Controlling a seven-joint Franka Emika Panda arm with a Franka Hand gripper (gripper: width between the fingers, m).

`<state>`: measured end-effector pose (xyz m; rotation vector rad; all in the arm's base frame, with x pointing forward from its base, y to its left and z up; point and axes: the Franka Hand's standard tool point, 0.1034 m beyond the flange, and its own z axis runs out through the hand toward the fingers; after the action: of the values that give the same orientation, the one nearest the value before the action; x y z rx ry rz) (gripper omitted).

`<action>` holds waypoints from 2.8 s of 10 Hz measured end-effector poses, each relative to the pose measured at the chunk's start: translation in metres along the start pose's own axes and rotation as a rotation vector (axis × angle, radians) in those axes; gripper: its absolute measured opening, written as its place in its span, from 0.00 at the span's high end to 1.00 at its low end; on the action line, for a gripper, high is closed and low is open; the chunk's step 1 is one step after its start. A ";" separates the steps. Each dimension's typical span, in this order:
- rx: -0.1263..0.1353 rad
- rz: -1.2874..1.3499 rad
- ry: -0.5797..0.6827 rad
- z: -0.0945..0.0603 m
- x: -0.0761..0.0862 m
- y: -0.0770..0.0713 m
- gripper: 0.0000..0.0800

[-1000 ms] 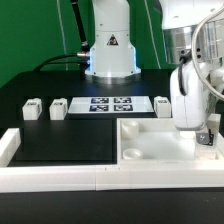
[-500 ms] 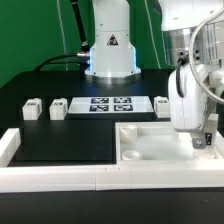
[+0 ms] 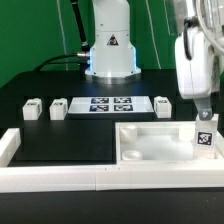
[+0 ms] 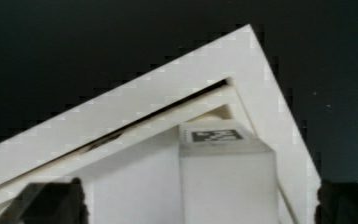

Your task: Assemble square table

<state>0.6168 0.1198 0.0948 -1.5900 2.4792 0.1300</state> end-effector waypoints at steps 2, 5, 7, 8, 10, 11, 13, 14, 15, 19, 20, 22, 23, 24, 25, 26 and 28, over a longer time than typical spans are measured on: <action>-0.001 -0.002 0.000 0.000 0.000 0.000 0.19; -0.001 -0.028 0.001 0.001 0.000 0.001 0.19; -0.008 -0.132 0.000 -0.006 0.001 0.020 0.19; -0.011 -0.225 0.004 -0.008 0.007 0.032 0.19; -0.037 -0.439 0.020 -0.007 0.009 0.048 0.19; -0.036 -0.495 0.019 -0.007 0.010 0.046 0.19; -0.038 -0.637 0.017 -0.007 0.010 0.046 0.19; -0.038 -0.689 0.017 -0.007 0.010 0.046 0.19; -0.039 -0.808 0.015 -0.007 0.011 0.047 0.19; -0.034 -1.207 0.037 -0.003 0.044 0.092 0.19; -0.033 -1.276 0.037 -0.003 0.043 0.087 0.19; -0.036 -1.434 0.041 -0.003 0.044 0.086 0.19; -0.039 -1.526 0.042 -0.003 0.045 0.085 0.19; -0.054 -1.614 0.036 -0.001 0.048 0.089 0.19; -0.097 -1.691 0.022 0.005 0.057 0.101 0.19; -0.141 -1.768 0.032 0.011 0.065 0.117 0.19; -0.154 -1.975 0.107 0.022 0.082 0.145 0.19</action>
Offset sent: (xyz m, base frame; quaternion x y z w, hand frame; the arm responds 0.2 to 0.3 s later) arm 0.0000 0.0000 0.0000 0.0000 0.0000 0.0000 1.0000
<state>0.4546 0.1114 0.0519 -3.1068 0.0374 -0.0822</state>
